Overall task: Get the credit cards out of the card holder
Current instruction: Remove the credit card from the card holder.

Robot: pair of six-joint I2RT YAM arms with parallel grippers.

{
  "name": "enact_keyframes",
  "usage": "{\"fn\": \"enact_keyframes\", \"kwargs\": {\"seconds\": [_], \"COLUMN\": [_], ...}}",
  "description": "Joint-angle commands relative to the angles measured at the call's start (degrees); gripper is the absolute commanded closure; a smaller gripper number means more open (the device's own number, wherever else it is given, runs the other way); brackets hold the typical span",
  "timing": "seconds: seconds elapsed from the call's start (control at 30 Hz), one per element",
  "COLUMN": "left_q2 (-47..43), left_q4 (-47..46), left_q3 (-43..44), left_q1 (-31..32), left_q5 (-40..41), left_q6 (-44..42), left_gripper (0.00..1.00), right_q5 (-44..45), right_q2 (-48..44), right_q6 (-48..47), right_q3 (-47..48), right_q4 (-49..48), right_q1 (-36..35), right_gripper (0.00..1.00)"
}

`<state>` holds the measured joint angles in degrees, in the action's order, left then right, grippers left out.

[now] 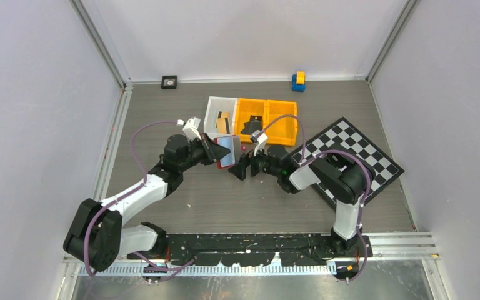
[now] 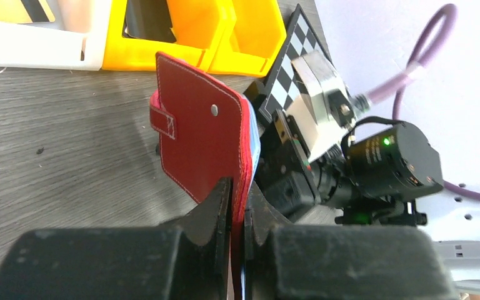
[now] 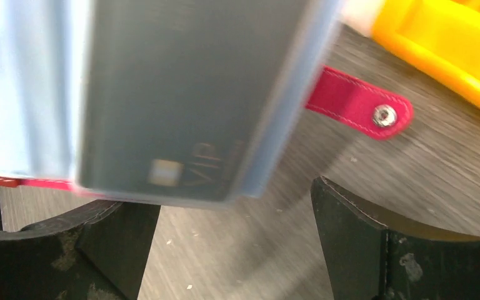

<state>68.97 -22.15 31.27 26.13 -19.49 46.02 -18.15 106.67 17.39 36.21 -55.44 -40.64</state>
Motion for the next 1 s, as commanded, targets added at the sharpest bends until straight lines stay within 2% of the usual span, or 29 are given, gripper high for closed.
{"fn": "enact_keyframes", "kwargs": {"seconds": [0.0,0.17,0.3,0.6,0.83,0.97], "left_q2": [-1.01,-0.82,-1.14,-2.80,-4.69,-5.12], "left_q4": [-1.45,-1.77,-1.93,-3.59,-4.62,-6.71], "left_q3": [0.09,0.01,-0.05,-0.81,-1.50,-2.01], "left_q1": [0.06,0.11,0.06,0.06,0.06,0.06], "left_q5": [-1.04,-1.36,-1.75,-2.87,-2.93,-4.20], "left_q6": [-0.05,0.29,0.47,1.57,2.02,2.70], "left_gripper": [1.00,1.00,1.00,1.00,1.00,1.00], "right_q5": [0.63,4.31,9.73,12.12,17.55,16.18], "right_q2": [2.18,4.76,2.11,-4.11,-13.20,-15.21], "right_q6": [6.91,14.09,14.74,21.11,20.35,21.96], "right_q3": [0.40,-2.85,-5.68,-4.60,0.54,-0.05], "right_q4": [-9.19,-20.54,-21.93,-9.62,14.42,14.66], "right_q1": [3.95,6.50,7.53,9.97,10.12,10.06], "right_gripper": [0.07,0.07,0.07,0.07,0.07,0.09]}}
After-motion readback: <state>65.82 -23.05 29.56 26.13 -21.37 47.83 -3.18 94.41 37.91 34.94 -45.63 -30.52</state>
